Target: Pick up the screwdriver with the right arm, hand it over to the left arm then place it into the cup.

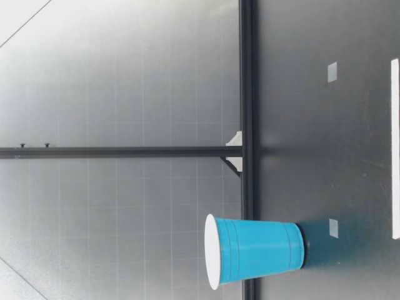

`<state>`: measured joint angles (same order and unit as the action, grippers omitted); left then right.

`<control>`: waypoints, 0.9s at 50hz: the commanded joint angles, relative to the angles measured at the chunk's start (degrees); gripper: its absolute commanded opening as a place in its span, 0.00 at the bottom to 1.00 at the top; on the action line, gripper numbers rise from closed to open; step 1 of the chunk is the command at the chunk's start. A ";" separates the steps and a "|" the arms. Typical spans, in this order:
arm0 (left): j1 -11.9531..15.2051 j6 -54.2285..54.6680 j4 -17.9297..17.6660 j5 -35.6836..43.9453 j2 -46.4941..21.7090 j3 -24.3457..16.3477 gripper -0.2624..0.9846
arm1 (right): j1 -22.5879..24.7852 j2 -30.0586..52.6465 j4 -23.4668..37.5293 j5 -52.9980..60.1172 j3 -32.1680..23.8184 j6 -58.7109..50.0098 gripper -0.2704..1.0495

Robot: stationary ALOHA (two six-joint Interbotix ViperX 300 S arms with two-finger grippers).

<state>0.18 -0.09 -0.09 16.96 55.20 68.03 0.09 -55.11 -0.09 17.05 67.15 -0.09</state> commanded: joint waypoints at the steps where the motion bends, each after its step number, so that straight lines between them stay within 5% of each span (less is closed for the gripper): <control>1: 0.88 -0.35 -0.18 0.88 0.35 -1.23 0.35 | -0.26 0.00 0.00 0.53 -0.44 -0.35 0.32; 7: 0.88 -0.53 -0.18 1.67 0.44 -1.05 0.29 | -0.26 0.70 -0.18 1.58 -1.05 -2.20 0.22; 22: 0.88 -0.53 -0.18 1.85 0.26 -0.09 0.29 | -0.26 14.85 -0.26 0.26 -8.70 -8.88 0.21; 45: 0.88 -0.44 -0.18 1.85 0.26 1.32 0.29 | -0.26 43.95 -0.09 -26.89 -33.49 -8.61 0.29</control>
<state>0.88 -0.35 -0.18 18.28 55.81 69.96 0.00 -13.97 -0.18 -6.15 38.32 -8.79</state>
